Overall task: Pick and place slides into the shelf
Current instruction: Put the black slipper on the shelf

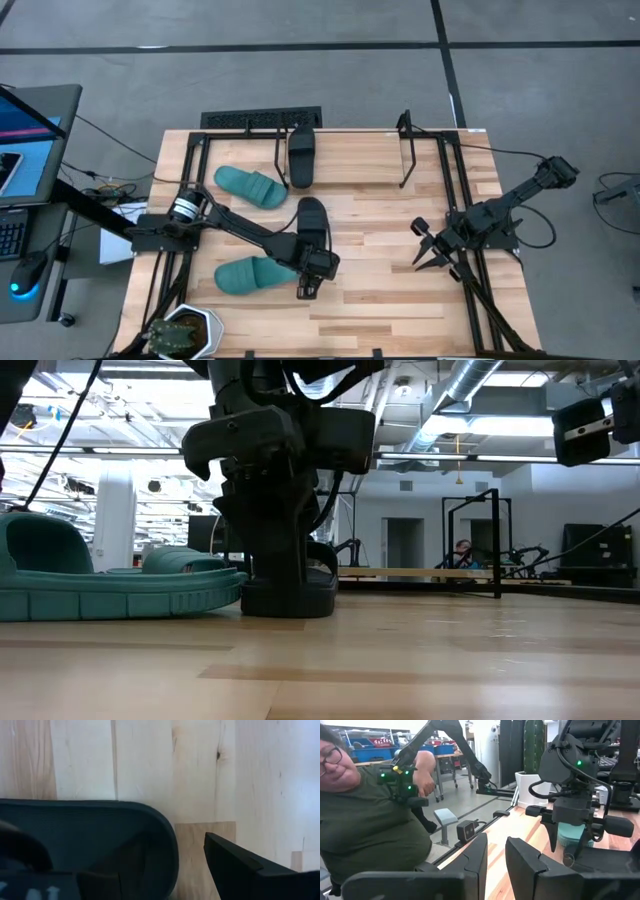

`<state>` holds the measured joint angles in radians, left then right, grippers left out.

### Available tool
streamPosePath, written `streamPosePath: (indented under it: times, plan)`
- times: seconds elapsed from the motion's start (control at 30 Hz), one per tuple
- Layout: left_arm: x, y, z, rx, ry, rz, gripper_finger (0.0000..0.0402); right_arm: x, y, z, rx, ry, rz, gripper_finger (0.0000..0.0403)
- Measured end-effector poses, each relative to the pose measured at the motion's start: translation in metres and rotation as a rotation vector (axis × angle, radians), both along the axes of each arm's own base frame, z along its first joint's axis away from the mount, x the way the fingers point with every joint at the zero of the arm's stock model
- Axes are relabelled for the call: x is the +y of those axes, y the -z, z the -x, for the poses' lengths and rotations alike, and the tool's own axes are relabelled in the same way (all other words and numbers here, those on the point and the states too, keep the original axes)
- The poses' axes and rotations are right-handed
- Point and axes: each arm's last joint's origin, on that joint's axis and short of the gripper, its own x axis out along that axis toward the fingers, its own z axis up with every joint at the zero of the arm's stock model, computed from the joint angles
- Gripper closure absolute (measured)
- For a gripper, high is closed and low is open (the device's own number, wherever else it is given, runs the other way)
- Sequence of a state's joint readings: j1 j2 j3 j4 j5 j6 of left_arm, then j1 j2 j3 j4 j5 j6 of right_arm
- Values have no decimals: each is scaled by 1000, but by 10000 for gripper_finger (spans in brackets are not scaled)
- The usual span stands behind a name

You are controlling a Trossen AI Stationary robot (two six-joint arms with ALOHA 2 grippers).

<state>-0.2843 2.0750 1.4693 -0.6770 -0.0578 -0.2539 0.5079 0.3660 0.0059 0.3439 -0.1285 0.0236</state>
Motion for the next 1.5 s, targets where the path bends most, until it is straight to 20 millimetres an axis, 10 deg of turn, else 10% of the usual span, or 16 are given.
streamPosePath:
  times: [0.4,0.87,1.5]
  plan:
    - [21,8,0,22,-22,5,238,0,0,0,3,0,-3,344]
    - [29,14,0,23,14,38,396,0,0,0,3,0,-3,344]
    - [-2,-49,-19,7,2,137,401,0,0,0,5,0,-2,344]
